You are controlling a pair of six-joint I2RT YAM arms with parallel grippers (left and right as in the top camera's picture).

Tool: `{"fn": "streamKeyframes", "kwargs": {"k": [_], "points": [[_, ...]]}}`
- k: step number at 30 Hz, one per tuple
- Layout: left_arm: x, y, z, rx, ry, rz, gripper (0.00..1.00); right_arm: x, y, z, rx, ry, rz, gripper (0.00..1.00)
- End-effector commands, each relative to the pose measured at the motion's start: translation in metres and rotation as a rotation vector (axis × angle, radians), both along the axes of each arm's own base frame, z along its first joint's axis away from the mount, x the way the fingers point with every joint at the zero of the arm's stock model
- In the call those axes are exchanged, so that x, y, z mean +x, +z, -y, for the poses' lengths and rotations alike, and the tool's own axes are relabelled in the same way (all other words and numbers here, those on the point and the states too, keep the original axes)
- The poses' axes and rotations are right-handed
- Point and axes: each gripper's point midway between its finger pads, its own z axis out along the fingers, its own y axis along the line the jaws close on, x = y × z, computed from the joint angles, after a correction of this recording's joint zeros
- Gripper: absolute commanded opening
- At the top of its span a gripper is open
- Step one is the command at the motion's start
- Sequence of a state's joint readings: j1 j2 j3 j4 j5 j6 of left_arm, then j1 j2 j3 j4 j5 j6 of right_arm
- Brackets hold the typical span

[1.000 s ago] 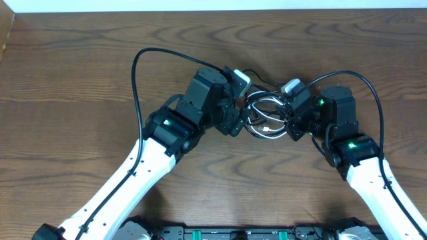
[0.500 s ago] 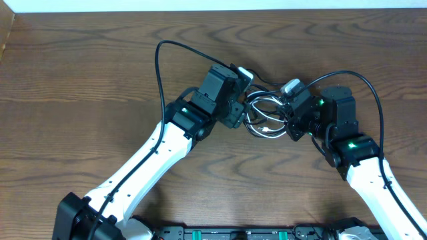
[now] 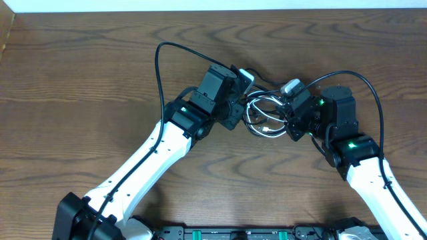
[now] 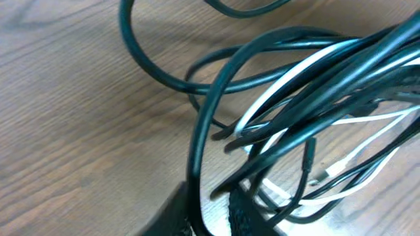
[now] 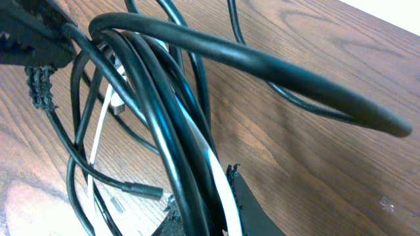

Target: Untangle cables

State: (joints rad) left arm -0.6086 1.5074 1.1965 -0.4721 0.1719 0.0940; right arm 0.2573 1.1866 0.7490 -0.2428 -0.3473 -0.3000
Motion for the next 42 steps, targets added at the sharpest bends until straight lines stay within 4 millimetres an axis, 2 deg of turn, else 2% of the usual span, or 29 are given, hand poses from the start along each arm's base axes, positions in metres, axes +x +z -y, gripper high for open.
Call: {"fn": "streamKeyframes", "kwargs": {"k": [1, 6, 15, 18, 25, 26, 32, 33, 36, 38, 39, 40, 41, 42], "points": [[-0.001, 0.011, 0.003, -0.035, -0.013, 0.004, 0.08, -0.001, 0.001, -0.002, 0.007, 0.021, 0.006, 0.01], [0.007, 0.011, -0.006, 0.010, 0.025, 0.037, 0.08, -0.001, 0.001, -0.002, 0.007, 0.021, 0.006, 0.01], [0.027, 0.021, -0.044, 0.151, 0.188, 0.156, 0.08, -0.001, 0.001, -0.002, 0.007, 0.021, 0.006, 0.01], [0.031, 0.034, -0.060, 0.193, 0.256, 0.216, 0.07, -0.001, 0.001, -0.002, 0.006, 0.021, 0.006, 0.01], [0.036, 0.084, -0.098, 0.238, 0.425, 0.387, 0.07, -0.001, 0.001, -0.002, 0.007, 0.021, 0.006, 0.01], [0.035, 0.097, -0.100, 0.209, 0.440, 0.421, 0.08, -0.001, 0.001, -0.002, 0.007, 0.021, 0.006, 0.01], [0.030, 0.119, -0.090, 0.105, 0.402, 0.455, 0.08, -0.002, 0.001, -0.002, 0.007, 0.022, 0.005, 0.01], [0.029, 0.121, -0.088, 0.094, 0.394, 0.455, 0.07, -0.001, 0.001, -0.002, 0.007, 0.021, 0.005, 0.04], [0.028, 0.124, -0.085, 0.077, 0.383, 0.457, 0.08, -0.001, 0.001, -0.002, 0.007, 0.021, 0.005, 0.31], [0.028, 0.124, -0.086, 0.077, 0.383, 0.457, 0.07, -0.001, 0.001, -0.002, 0.007, 0.021, 0.005, 0.43], [0.028, 0.124, -0.086, 0.077, 0.383, 0.457, 0.07, -0.001, 0.001, -0.002, 0.008, 0.021, 0.005, 0.62], [0.028, 0.124, -0.086, 0.077, 0.383, 0.457, 0.08, -0.001, 0.001, -0.002, 0.008, 0.021, 0.005, 0.88], [0.028, 0.124, -0.086, 0.077, 0.383, 0.457, 0.08, -0.001, 0.001, -0.002, 0.008, 0.021, 0.005, 0.99], [0.028, 0.124, -0.085, 0.074, 0.386, 0.456, 0.08, -0.001, 0.001, -0.002, 0.007, 0.021, 0.005, 0.99]]}}
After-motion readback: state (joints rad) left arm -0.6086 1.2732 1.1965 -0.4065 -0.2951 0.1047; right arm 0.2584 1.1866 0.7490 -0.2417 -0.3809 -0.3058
